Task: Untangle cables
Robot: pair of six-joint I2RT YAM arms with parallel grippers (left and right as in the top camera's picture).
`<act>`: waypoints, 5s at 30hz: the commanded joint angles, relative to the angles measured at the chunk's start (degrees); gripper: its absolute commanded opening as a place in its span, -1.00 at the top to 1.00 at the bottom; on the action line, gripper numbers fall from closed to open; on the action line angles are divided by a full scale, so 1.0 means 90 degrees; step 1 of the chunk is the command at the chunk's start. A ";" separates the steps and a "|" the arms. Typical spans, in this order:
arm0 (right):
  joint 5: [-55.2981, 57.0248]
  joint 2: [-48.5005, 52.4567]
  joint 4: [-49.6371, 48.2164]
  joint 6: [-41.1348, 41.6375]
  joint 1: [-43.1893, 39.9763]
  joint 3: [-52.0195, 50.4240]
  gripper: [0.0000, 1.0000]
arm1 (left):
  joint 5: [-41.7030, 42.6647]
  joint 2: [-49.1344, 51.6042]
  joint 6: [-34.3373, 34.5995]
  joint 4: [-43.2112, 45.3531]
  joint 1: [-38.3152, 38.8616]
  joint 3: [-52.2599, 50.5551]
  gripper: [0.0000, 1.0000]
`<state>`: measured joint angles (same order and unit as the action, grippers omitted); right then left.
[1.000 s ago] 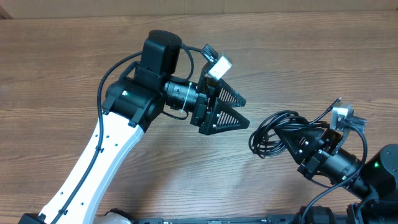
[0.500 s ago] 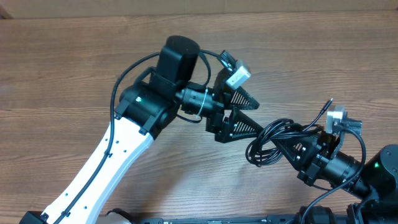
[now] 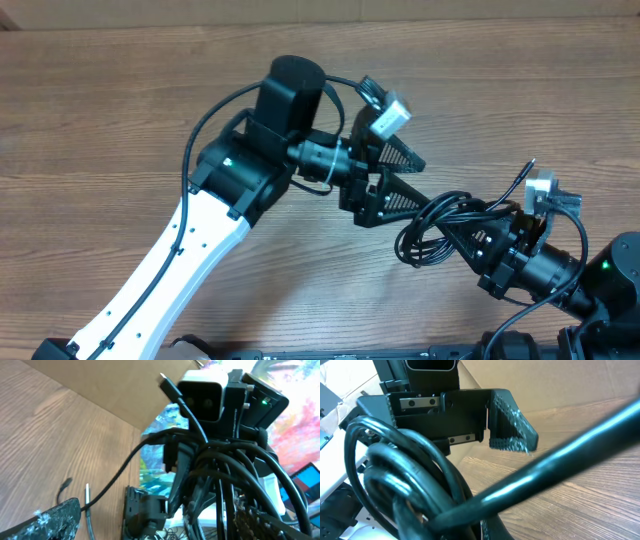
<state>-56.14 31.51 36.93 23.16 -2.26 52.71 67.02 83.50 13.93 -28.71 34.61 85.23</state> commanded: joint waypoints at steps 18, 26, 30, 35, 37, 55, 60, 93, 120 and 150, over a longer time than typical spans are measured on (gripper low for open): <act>0.0277 0.0172 -0.0027 0.0121 -0.0005 0.0068 0.93 | -0.0398 -0.0039 -0.0869 -0.0588 0.0457 0.0119 0.06; 0.0274 0.0474 -0.0032 0.0284 -0.0005 0.0068 0.93 | -0.0901 -0.0039 -0.1078 -0.0882 0.0454 0.0119 0.47; 0.0274 0.0474 -0.0024 0.0282 -0.0005 0.0068 0.93 | -0.1598 -0.0039 -0.0979 -0.0889 0.0449 0.0119 0.92; 0.0279 0.0474 -0.0027 0.0279 -0.0005 0.0068 0.92 | -0.3349 -0.0039 0.0017 -0.0935 0.0449 0.0119 0.92; 0.0282 0.0474 -0.0027 0.0277 -0.0005 0.0068 0.93 | -0.4240 -0.0039 0.0629 -0.1042 0.0449 0.0119 0.92; 0.0301 0.0474 -0.0024 0.0255 -0.0005 0.0068 0.93 | -0.7507 -0.0041 0.5149 -0.2815 0.0316 0.0119 0.91; 0.0301 0.0474 -0.0024 0.0253 -0.0005 0.0068 0.93 | -0.7497 -0.0041 0.6455 -0.3410 -0.0095 0.0119 0.92; 0.1498 0.0474 0.1207 -0.0682 -0.0005 0.0068 -1.00 | -0.1855 -0.0041 -0.1865 -0.1056 -0.0386 0.0119 0.92; 0.3427 0.0488 0.1576 -0.0670 -0.0005 0.0068 -1.00 | 0.0583 -0.0041 -0.2038 -0.0342 0.0585 0.0119 0.92; 0.4775 0.1707 0.2164 -0.0483 -0.0005 0.0068 -1.00 | 0.0743 -0.0041 -0.1455 -0.0794 -0.0051 0.0119 0.92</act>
<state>-3.09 47.16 55.51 24.03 -2.22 52.16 77.87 83.44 -3.90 -36.23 35.42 86.26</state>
